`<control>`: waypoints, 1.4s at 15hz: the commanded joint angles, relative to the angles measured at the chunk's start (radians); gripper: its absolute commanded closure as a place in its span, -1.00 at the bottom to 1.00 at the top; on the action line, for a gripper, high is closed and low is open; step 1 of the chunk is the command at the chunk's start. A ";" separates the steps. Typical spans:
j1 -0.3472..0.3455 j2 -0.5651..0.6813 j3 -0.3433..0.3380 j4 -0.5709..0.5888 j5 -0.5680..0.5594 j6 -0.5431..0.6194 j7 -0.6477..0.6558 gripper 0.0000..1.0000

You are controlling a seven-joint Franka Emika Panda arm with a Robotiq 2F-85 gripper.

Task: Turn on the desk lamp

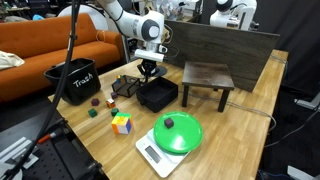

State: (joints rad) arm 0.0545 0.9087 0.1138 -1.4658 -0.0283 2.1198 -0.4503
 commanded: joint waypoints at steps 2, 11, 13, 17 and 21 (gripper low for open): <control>-0.010 0.013 0.009 0.040 -0.031 -0.039 -0.009 1.00; -0.017 0.005 0.013 0.027 -0.026 -0.071 -0.002 1.00; -0.017 0.007 0.011 0.020 -0.023 -0.085 0.007 1.00; -0.017 0.009 0.010 0.020 -0.023 -0.087 0.012 1.00; -0.018 0.005 0.011 0.016 -0.020 -0.084 0.017 1.00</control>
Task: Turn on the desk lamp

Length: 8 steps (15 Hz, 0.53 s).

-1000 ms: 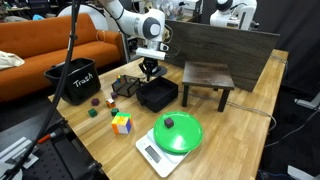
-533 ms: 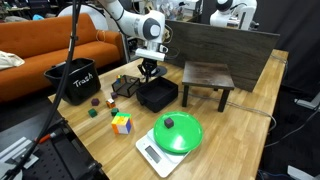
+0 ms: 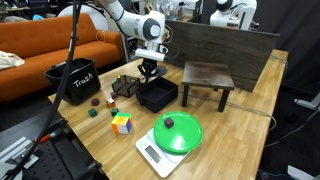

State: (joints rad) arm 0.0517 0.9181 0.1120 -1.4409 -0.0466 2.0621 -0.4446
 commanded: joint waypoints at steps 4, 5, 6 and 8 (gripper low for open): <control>-0.013 -0.018 0.006 -0.023 -0.005 -0.016 0.032 1.00; -0.012 -0.021 0.002 -0.026 -0.009 -0.013 0.041 1.00; -0.010 -0.024 -0.003 -0.028 -0.013 -0.012 0.051 1.00; -0.010 -0.029 -0.007 -0.032 -0.013 -0.011 0.063 1.00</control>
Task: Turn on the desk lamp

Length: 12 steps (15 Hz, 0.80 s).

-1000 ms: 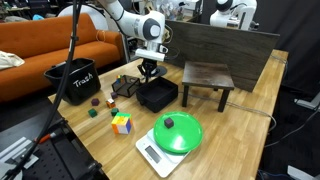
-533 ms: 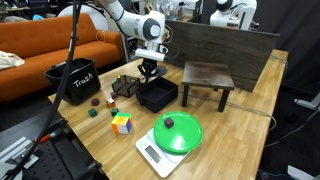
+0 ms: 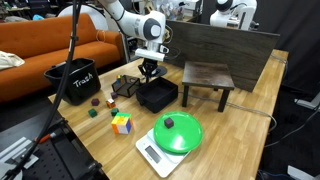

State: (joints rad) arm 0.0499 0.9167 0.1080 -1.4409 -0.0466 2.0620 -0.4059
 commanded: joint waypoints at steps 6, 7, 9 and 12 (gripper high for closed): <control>-0.010 -0.040 -0.008 -0.043 -0.013 -0.012 0.035 1.00; -0.007 -0.043 -0.009 -0.045 -0.017 -0.009 0.035 1.00; -0.008 -0.050 -0.007 -0.047 -0.016 -0.007 0.034 1.00; -0.009 -0.055 -0.003 -0.050 -0.012 -0.007 0.032 1.00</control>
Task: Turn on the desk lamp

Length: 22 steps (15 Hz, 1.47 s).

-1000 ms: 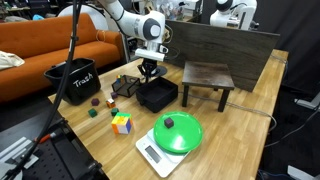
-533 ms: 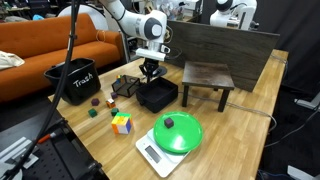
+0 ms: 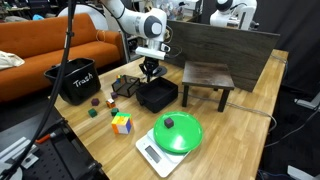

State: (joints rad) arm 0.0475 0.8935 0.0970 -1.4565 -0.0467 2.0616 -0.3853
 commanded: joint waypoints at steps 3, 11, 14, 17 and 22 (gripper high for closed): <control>-0.009 -0.029 0.015 -0.040 -0.003 -0.010 0.009 1.00; -0.015 -0.030 0.032 -0.059 0.013 -0.020 0.008 1.00; -0.015 -0.035 0.029 -0.069 0.014 -0.025 0.017 1.00; -0.014 -0.032 0.028 -0.077 0.021 -0.028 0.037 1.00; -0.015 -0.022 0.030 -0.082 0.036 -0.011 0.078 1.00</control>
State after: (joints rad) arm 0.0473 0.8875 0.1118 -1.4875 -0.0394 2.0467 -0.3317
